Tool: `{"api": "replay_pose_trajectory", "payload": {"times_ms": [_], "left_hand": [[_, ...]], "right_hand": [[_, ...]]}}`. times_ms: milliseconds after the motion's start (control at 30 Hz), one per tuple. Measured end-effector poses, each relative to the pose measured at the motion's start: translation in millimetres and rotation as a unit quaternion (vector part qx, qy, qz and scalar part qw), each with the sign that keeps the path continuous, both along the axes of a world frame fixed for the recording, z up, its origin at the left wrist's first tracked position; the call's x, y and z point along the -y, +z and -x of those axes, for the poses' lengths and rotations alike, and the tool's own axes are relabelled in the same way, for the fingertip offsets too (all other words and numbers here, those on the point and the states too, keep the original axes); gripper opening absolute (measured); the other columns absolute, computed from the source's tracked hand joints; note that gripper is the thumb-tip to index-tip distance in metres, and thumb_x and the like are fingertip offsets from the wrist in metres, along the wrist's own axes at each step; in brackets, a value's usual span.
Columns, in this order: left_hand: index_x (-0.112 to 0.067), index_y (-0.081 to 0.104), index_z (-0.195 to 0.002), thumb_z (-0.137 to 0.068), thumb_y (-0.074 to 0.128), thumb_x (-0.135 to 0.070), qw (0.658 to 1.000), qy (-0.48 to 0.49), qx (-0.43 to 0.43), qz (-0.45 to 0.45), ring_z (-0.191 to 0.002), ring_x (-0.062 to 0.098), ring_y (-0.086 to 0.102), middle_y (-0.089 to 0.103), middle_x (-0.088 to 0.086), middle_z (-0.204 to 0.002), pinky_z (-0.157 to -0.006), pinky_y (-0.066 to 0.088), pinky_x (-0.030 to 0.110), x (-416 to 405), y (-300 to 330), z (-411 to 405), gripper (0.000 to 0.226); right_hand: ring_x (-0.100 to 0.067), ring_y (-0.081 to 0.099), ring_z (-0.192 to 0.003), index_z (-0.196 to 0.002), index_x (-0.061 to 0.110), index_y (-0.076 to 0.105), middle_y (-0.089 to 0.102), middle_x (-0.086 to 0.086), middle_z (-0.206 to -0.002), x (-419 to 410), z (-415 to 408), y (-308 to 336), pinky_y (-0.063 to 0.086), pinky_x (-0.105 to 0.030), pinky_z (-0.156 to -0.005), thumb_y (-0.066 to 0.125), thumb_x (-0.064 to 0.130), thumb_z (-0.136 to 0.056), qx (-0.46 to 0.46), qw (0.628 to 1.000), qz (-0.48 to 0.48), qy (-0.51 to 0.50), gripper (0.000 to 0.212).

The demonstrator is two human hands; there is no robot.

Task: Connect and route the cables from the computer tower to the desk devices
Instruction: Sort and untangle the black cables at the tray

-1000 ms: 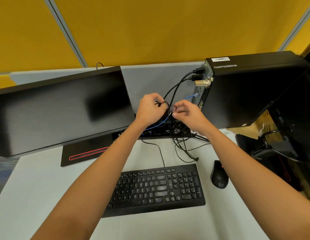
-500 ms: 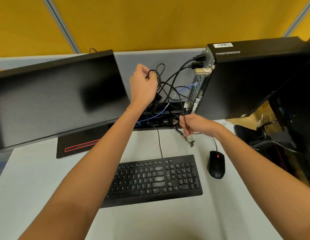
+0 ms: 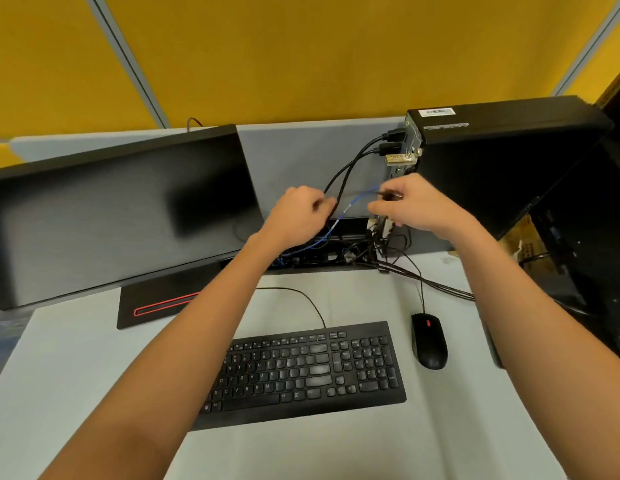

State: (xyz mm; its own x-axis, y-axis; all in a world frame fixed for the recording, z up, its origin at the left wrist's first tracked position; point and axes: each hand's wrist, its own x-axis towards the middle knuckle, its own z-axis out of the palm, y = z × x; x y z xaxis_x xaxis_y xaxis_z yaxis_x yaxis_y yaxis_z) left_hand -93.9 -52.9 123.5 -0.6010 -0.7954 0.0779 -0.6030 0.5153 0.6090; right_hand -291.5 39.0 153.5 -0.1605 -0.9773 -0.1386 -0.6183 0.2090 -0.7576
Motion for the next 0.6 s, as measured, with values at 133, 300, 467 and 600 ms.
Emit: {"api": "replay_pose_trajectory", "payload": {"times_ms": [133,300,467,600], "left_hand": [[0.002,0.054,-0.065,-0.099,0.040,-0.036,0.989,0.118,-0.076,-0.053,-0.048,0.016,0.046,0.051,0.010,-0.053,-0.052,0.036,0.026,6,-7,-32,0.052],[-0.008,0.057,-0.057,-0.104,0.032,-0.030,0.981,0.045,-0.125,-0.139,-0.035,0.000,0.040,0.046,-0.010,-0.036,-0.049,0.031,0.022,-18,5,0,0.058],[-0.009,0.050,-0.060,-0.105,0.025,-0.035,0.896,0.058,-0.310,-0.313,-0.032,0.008,0.021,0.027,-0.006,-0.038,-0.036,0.018,0.016,-23,36,33,0.058],[-0.010,0.056,-0.076,-0.102,0.039,-0.022,0.898,0.129,-0.287,-0.308,-0.044,0.010,0.030,0.035,-0.003,-0.052,-0.042,0.027,0.022,-4,30,21,0.033]], "right_hand": [[-0.014,0.048,-0.053,-0.058,0.018,0.042,0.043,0.001,-0.052,-20,37,-32,0.053,-0.041,-0.072,0.061,0.031,-0.092,-0.006,0.991,0.011,-0.134,0.041],[-0.010,0.065,-0.077,-0.086,0.017,0.058,0.067,-0.001,-0.087,-15,-16,-51,0.054,-0.034,-0.076,0.069,0.029,-0.086,-0.027,0.996,-0.058,0.068,0.017],[-0.012,0.059,-0.093,-0.130,0.027,0.046,0.057,0.003,-0.113,-11,-93,-87,0.048,-0.029,-0.083,0.067,0.040,-0.088,0.123,0.979,-0.111,0.115,0.049],[-0.015,0.061,-0.086,-0.098,0.017,0.057,0.059,0.001,-0.089,-9,-93,-79,0.054,-0.027,-0.082,0.055,0.023,-0.098,0.257,0.966,-0.024,0.025,0.006]]}}
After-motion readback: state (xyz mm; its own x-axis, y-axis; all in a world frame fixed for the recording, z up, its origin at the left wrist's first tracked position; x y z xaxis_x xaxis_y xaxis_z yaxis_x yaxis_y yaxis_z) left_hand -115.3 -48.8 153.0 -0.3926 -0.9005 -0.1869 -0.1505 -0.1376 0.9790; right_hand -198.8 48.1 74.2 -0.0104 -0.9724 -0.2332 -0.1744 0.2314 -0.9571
